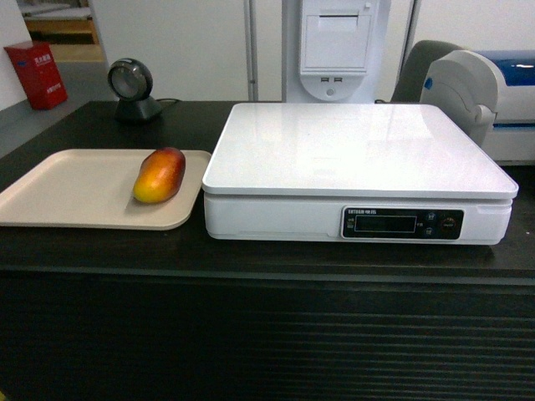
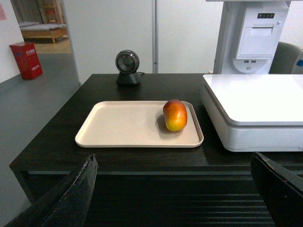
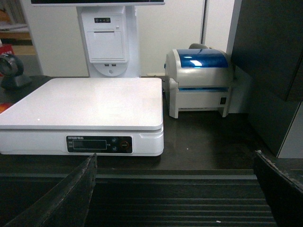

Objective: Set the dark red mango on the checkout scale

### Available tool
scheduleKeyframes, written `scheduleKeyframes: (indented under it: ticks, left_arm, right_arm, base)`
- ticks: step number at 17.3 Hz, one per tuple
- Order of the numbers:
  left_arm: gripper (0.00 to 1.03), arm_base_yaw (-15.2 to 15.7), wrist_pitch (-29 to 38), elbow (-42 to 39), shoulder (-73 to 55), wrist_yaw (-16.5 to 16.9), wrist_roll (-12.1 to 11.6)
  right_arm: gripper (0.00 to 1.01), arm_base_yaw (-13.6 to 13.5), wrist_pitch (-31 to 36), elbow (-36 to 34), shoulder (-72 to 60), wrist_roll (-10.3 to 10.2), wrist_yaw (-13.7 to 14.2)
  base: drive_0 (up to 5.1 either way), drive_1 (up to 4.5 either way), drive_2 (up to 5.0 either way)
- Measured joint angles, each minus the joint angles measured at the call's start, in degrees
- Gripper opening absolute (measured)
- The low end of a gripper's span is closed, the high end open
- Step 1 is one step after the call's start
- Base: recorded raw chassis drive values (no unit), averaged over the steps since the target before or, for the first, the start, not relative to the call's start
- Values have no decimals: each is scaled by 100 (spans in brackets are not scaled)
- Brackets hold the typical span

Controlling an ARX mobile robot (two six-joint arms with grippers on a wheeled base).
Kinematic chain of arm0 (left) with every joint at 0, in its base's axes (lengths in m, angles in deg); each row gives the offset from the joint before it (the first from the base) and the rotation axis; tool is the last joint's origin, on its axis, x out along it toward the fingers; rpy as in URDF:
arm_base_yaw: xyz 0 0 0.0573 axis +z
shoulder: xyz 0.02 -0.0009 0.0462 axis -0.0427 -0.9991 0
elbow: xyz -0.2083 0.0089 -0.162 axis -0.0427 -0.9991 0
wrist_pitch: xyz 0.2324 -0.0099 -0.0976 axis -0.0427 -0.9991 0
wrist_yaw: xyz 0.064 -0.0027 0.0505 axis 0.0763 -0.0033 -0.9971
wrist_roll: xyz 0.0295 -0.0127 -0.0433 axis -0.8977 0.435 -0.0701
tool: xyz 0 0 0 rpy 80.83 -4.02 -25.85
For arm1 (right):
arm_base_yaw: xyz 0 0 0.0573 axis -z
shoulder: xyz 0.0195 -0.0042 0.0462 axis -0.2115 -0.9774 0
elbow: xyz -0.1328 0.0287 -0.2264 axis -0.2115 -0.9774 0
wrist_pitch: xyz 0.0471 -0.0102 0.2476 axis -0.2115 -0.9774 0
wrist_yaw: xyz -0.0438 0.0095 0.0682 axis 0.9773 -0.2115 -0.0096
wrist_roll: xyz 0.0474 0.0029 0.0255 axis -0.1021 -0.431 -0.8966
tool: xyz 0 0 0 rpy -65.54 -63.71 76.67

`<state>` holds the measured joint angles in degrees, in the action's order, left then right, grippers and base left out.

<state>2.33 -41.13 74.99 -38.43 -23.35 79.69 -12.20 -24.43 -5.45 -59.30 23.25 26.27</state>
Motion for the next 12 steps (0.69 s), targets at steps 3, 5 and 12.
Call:
scheduleKeyframes:
  ticks: [3,5,12]
  left_arm:
    - [98,0,0,-2,0,0,0]
    - [98,0,0,-2,0,0,-2]
    - [98,-1698,-671,1093,-1397,-2350,962]
  right_arm:
    - [98,0,0,0,0,0,0]
    - [98,0,0,0,0,0,0]
    - [98,0,-13,0,0,0,13]
  base:
    - [0,0,0]
    - [0,0,0]
    - [0,0,0]
